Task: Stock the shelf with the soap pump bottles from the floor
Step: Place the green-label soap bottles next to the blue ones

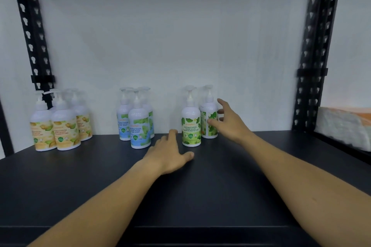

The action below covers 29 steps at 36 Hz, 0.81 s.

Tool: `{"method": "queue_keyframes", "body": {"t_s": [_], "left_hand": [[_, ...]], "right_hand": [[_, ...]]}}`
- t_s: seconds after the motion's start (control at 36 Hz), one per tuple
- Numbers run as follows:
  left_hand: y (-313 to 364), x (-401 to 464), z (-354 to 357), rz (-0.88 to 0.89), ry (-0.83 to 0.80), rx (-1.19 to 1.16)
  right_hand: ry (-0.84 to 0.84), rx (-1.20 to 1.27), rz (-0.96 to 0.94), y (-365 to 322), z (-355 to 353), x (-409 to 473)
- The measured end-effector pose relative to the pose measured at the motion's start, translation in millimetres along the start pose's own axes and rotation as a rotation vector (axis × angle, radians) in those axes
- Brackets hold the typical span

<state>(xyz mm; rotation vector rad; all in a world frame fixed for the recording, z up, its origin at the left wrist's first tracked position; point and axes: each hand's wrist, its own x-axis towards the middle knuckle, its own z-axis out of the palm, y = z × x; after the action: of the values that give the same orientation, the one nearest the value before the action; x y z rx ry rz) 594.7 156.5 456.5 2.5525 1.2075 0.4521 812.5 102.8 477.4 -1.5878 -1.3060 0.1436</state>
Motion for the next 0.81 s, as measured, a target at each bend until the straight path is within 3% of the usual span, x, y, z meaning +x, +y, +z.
{"method": "queue_keyframes", "body": {"t_s": [0.25,0.58,0.81], "left_hand": [[-6.8,-24.0,1.9,-0.025,-0.177,0.24],[-4.4,-28.6,0.4,-0.03,-0.184,0.251],[-4.9,-29.1,0.4,-0.031,-0.179,0.249]], "right_hand": [[-0.036,-0.073,-0.007,4.4,4.7,3.9],[0.095,-0.173,-0.046,10.6,7.3,6.4],[0.012,-0.166,-0.081,11.5,10.6,5.3]]}}
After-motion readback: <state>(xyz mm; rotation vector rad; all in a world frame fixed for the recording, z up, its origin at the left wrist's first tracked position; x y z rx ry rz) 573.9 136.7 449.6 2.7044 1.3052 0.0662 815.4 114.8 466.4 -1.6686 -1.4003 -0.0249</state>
